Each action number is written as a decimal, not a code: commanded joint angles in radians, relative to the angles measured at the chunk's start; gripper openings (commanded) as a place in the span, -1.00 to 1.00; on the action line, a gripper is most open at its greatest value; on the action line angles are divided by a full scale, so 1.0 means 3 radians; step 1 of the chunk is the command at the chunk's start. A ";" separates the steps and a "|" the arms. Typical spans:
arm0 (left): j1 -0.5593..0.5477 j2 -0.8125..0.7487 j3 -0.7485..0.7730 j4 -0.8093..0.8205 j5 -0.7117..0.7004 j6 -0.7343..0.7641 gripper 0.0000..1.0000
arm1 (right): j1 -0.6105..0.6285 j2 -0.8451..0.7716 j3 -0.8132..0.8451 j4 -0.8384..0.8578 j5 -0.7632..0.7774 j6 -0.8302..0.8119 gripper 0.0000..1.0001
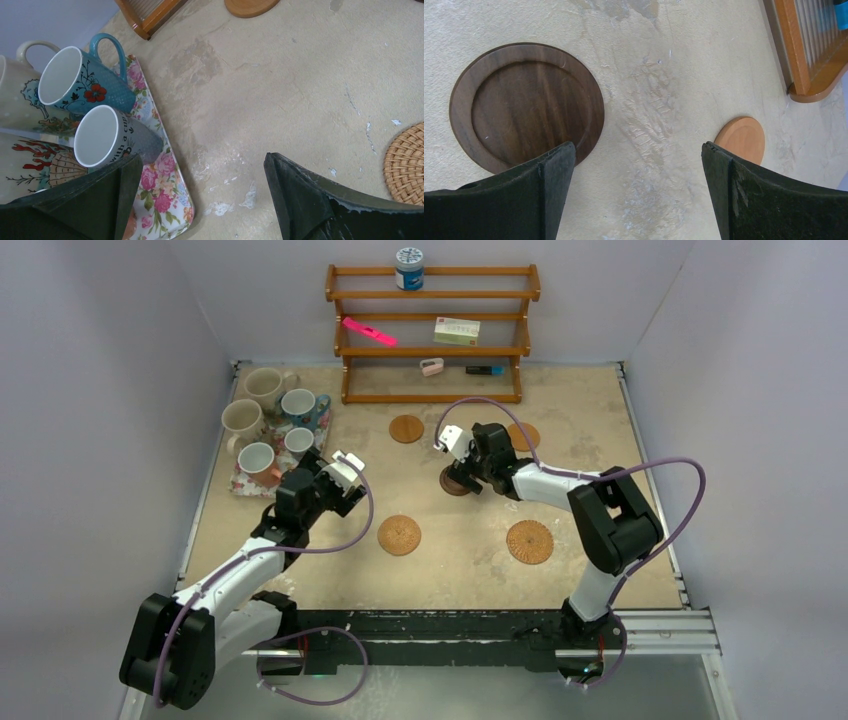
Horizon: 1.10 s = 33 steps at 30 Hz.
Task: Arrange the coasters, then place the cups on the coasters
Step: Move the coaster to the center of the board.
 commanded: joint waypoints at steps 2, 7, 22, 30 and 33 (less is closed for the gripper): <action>0.0034 -0.0005 -0.0030 0.0167 0.0042 -0.0067 1.00 | -0.0021 -0.0010 -0.0110 -0.0397 0.0104 -0.0145 0.98; 0.0041 -0.0001 -0.0026 0.0167 0.0051 -0.0074 1.00 | -0.0021 -0.0057 -0.0119 -0.0458 0.0131 -0.0204 0.98; 0.0060 0.0009 -0.0031 0.0176 0.0065 -0.0077 1.00 | -0.0020 -0.0105 -0.0094 -0.0363 0.0208 -0.0199 0.98; 0.0074 0.0035 -0.0031 0.0197 0.0064 -0.0086 1.00 | -0.0021 -0.0630 -0.0077 -0.0201 0.0014 0.0081 0.98; 0.0080 0.0025 -0.0035 0.0197 0.0065 -0.0086 1.00 | -0.0020 -0.0850 -0.0152 -0.0100 -0.0028 0.0249 0.98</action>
